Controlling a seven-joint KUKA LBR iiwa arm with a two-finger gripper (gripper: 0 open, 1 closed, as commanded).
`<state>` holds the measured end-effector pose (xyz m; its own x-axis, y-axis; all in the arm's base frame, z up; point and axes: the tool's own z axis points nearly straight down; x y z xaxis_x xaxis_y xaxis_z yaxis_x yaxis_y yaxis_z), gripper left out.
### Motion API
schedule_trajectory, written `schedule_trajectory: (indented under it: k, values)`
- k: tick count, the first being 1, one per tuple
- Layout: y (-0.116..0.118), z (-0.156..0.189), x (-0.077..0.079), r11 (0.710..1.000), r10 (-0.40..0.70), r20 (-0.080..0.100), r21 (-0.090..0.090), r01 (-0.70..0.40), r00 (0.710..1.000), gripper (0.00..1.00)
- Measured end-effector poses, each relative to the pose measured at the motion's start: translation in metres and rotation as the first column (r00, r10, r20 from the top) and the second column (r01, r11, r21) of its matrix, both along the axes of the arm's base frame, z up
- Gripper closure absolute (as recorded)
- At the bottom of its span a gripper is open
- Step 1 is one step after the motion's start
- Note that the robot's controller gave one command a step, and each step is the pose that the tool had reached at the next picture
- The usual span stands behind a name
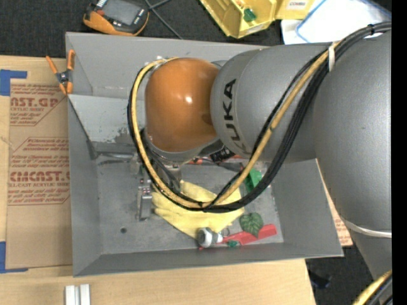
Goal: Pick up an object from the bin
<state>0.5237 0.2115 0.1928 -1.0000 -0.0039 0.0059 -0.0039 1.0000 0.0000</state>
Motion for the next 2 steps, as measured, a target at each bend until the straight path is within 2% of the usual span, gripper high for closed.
schedule_trajectory:
  k: [1,2]
  values:
    - [-0.002,0.005,0.002,1.0,-0.003,0.006,0.001,0.003,1.0,0.0]
    - [-0.024,-0.078,0.015,0.956,-0.295,0.006,0.002,0.295,0.956,0.0]
